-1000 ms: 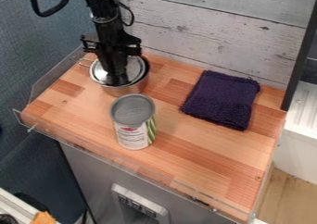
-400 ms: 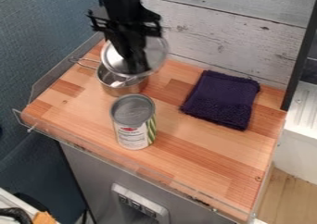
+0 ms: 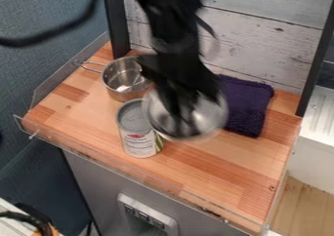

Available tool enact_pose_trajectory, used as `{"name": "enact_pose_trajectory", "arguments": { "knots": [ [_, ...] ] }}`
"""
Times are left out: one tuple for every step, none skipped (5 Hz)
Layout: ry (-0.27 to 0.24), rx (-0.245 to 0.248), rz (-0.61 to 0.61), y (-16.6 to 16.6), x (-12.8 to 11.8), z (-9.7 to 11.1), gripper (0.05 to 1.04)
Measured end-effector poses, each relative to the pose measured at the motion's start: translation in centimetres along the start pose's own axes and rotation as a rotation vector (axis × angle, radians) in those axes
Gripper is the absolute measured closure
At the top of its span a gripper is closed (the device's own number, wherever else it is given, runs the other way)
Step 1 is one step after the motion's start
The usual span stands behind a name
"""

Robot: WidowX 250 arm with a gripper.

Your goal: Open silver bowl and place lid to the right

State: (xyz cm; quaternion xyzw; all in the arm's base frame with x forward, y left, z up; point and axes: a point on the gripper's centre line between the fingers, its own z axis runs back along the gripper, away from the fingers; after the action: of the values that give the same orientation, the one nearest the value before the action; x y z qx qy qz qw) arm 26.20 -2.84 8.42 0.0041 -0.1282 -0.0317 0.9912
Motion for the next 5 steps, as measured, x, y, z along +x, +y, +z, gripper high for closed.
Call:
{"name": "enact_pose_trajectory", "arguments": {
  "knots": [
    [0.054,0.010,-0.040,-2.0,-0.4,-2.7,0.807],
    [0.096,0.007,-0.059,-3.1,-0.2,-5.4,0.807],
    [0.128,0.024,-0.062,-3.0,-0.4,-7.5,0.807],
    [0.161,0.020,-0.080,-3.1,-0.9,-9.0,0.807],
    [0.157,0.007,-0.095,-3.6,-0.9,-9.1,0.741]
  ]
}}
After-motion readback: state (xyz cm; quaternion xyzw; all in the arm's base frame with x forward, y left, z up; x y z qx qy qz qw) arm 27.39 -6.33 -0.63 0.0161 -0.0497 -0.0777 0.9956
